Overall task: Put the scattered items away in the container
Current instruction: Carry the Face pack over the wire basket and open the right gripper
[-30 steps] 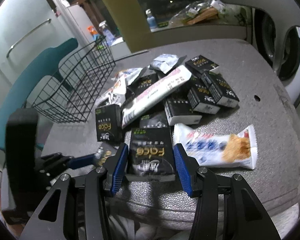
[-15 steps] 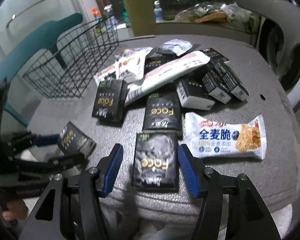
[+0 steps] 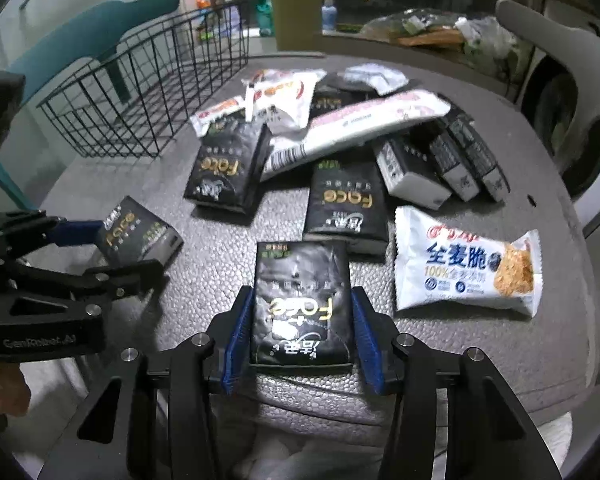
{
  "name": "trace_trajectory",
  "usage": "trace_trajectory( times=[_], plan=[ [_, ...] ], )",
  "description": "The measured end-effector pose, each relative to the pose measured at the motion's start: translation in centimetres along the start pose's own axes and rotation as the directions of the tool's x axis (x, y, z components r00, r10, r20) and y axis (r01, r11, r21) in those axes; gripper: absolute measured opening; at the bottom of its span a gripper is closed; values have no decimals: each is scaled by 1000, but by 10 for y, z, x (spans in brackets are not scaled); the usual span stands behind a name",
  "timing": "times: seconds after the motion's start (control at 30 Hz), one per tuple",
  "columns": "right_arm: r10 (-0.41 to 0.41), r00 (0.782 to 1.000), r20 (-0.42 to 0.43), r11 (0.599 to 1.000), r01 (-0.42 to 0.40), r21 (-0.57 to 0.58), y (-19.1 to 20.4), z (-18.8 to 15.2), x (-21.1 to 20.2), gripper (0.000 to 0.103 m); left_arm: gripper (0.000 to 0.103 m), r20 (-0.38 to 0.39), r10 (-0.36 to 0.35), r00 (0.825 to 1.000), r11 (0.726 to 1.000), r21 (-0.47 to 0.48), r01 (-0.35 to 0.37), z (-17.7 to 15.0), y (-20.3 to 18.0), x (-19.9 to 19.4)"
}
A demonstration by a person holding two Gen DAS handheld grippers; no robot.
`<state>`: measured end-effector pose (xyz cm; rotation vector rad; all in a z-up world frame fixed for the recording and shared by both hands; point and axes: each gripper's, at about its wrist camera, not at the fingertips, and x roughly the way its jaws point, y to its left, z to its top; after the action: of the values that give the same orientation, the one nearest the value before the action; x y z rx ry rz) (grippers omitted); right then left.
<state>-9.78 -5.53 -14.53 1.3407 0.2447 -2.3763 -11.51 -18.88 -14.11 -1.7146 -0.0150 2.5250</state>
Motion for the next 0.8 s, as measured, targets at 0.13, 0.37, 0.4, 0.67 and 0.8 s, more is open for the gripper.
trace_trajectory(
  times=[0.13,0.37,0.4,0.67,0.8],
  plan=[
    [-1,1000,-1,1000,1,-7,1,0,-1,48,73,4,12,1000,1000,14,-12,6,3,2],
    [17,1000,12,1000,-17,2,3,1,-10,48,68,8,5,1000,1000,-6,-5,7,8,-5],
    [25,999,23,1000,-25,6,4,4,-16,48,68,17,3,1000,1000,-10,-3,8,9,-10],
    [114,964,242,993,-111,-28,29,91,-84,48,68,245,4,970,1000,-22,2,47,26,-124],
    [214,940,264,975,-190,-116,71,148,-78,48,68,302,93,949,990,-129,-56,94,80,-153]
  ],
)
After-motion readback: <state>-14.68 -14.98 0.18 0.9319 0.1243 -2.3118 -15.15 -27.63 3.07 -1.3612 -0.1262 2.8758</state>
